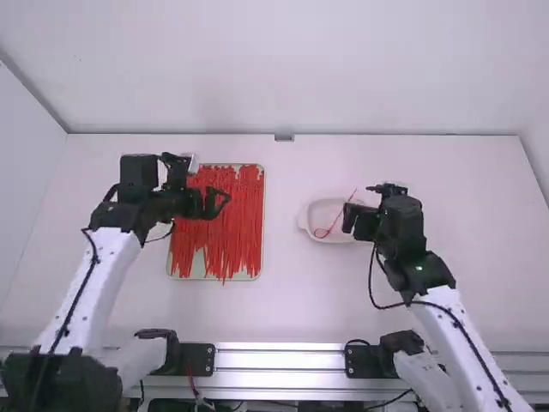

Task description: Fasten the cable tie

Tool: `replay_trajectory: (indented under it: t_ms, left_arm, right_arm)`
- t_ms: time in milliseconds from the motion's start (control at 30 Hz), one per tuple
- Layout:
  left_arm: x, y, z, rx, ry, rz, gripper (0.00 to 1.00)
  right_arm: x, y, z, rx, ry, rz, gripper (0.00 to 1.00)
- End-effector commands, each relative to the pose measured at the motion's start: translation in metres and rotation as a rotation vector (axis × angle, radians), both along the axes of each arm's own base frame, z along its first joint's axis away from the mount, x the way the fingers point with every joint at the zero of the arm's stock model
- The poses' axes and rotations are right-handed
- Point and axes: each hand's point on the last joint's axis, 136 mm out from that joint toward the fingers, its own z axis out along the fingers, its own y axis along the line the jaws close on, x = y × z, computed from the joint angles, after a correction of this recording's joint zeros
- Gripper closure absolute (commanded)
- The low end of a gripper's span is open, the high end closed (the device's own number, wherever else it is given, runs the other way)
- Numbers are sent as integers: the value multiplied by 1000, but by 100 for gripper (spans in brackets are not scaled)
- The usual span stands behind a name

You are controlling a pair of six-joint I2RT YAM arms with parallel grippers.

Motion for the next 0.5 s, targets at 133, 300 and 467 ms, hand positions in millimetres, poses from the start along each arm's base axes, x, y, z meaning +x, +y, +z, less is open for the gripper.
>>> replay_trajectory:
  t_ms: [133, 300, 467]
  left_arm:
    - [-14, 50, 6, 171, 10, 262, 1]
    - [-18, 47, 9, 177, 0, 235, 1]
    - [-17, 47, 8, 174, 2, 238, 1]
  right_arm:
    - [-9, -3, 34, -18, -94, 15, 2]
    - [-11, 0, 36, -19, -101, 28, 2]
    - [-4, 0, 26, -38, -73, 18, 2]
